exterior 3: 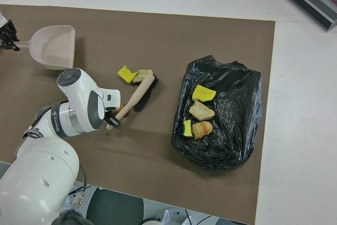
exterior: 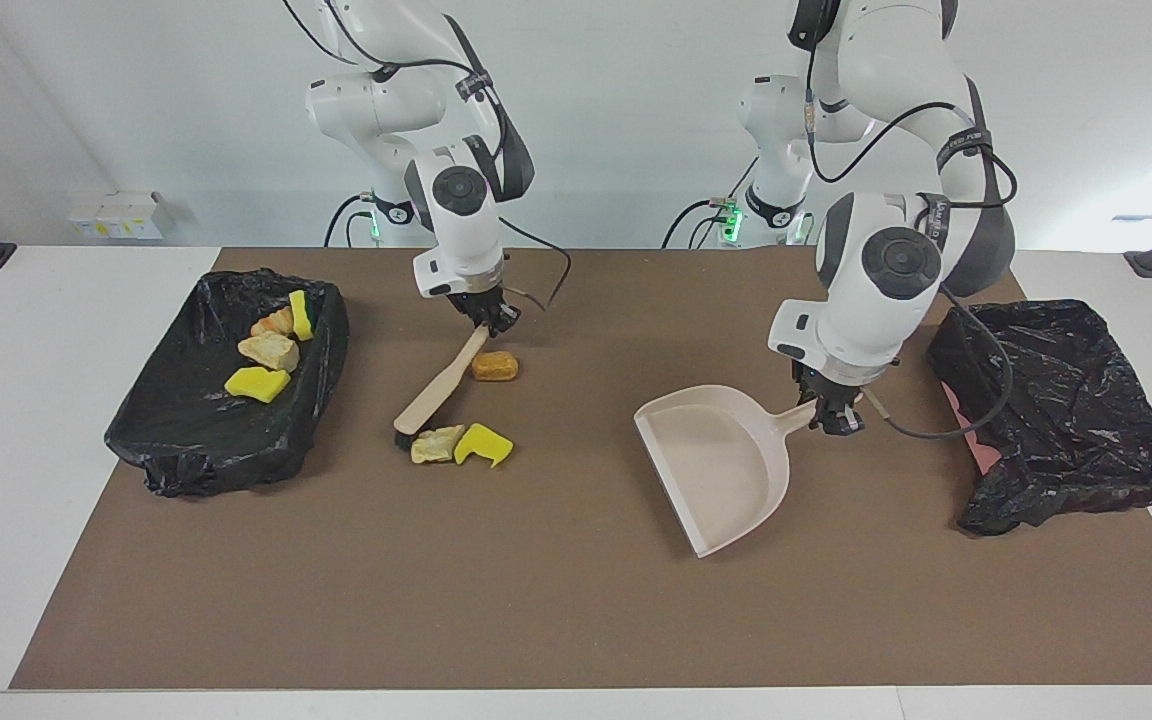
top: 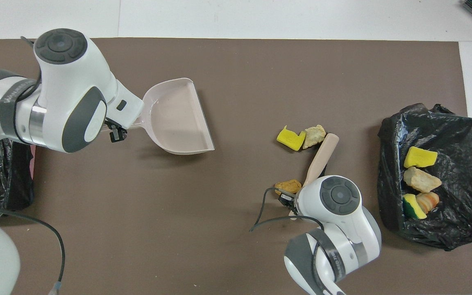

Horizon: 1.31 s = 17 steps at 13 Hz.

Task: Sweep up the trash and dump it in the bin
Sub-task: 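Move the dustpan with the left gripper while the right gripper grasps the brush, then sweep the sponge and bread into the dustpan with the right gripper's brush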

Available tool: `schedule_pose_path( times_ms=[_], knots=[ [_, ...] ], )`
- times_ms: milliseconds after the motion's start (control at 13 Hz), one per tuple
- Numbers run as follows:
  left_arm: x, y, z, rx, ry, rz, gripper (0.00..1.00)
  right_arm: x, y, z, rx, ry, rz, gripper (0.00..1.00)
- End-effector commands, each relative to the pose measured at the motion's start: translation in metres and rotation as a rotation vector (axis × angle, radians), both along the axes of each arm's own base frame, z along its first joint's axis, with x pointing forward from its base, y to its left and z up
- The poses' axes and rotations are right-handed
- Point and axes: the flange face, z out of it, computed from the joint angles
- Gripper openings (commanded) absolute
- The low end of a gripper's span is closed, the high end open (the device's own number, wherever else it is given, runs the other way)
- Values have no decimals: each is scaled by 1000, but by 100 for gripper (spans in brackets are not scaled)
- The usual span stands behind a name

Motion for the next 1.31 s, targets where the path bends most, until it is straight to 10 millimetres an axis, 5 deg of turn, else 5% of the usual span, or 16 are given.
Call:
schedule_pose_path(
  times_ms=[0, 231, 462, 925, 1079, 1233],
  knots=[
    [-56, -22, -9, 37, -34, -159, 0, 12, 21, -2, 42, -1, 40, 0],
    [-104, -34, -28, 39, -53, -230, 0, 1, 53, 6, 64, -7, 86, 0],
    [-119, -36, -36, 29, -72, -219, 0, -15, 98, 20, 133, -12, 118, 0],
    [-148, -53, -66, 4, -136, -31, 0, -96, 184, 48, 184, -22, 324, 0],
    [-145, -50, -67, -9, -142, -7, 0, -99, 190, 67, 199, -45, 337, 0],
    [-142, -50, -66, -22, -156, -11, 0, -80, 188, 104, 186, 0, 341, 0]
  ],
)
